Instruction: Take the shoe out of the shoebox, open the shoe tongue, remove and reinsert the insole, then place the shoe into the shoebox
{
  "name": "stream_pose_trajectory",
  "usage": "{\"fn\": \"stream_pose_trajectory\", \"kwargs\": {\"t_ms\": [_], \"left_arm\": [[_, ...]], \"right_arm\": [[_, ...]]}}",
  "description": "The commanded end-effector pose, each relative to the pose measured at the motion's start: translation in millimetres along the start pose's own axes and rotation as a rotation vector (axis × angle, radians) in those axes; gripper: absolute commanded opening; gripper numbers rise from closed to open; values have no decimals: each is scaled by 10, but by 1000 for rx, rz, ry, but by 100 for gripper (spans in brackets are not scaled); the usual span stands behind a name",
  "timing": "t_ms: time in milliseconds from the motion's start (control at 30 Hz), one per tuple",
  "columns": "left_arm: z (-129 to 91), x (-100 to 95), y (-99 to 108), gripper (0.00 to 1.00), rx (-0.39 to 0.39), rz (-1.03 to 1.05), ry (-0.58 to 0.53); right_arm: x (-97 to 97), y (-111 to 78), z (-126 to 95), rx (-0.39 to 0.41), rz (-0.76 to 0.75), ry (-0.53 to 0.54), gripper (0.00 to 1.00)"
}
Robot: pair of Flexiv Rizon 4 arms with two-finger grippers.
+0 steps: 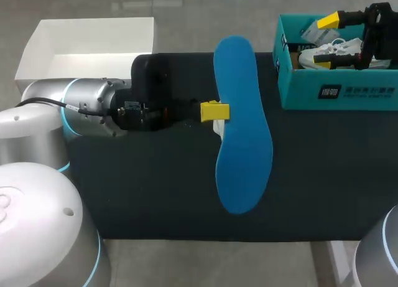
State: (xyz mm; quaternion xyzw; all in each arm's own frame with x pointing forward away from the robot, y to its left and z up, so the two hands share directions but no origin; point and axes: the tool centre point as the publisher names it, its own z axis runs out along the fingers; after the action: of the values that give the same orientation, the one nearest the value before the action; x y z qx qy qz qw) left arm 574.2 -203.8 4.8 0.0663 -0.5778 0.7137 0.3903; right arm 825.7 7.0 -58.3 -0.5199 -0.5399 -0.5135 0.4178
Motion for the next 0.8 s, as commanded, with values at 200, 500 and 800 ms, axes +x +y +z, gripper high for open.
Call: {"fn": "stream_pose_trajectory", "kwargs": {"t_ms": [200,500,800], "left_arm": [[9,-11,6,0,1,0,2],[-215,-423,-86,0,-272,547,-44],[-333,-643,-344,0,-411,1052,-113]], "right_arm": [[1,-33,7,-11,1,0,100],[1,-33,7,-11,1,0,100],[1,-33,7,-11,1,0,100]]}}
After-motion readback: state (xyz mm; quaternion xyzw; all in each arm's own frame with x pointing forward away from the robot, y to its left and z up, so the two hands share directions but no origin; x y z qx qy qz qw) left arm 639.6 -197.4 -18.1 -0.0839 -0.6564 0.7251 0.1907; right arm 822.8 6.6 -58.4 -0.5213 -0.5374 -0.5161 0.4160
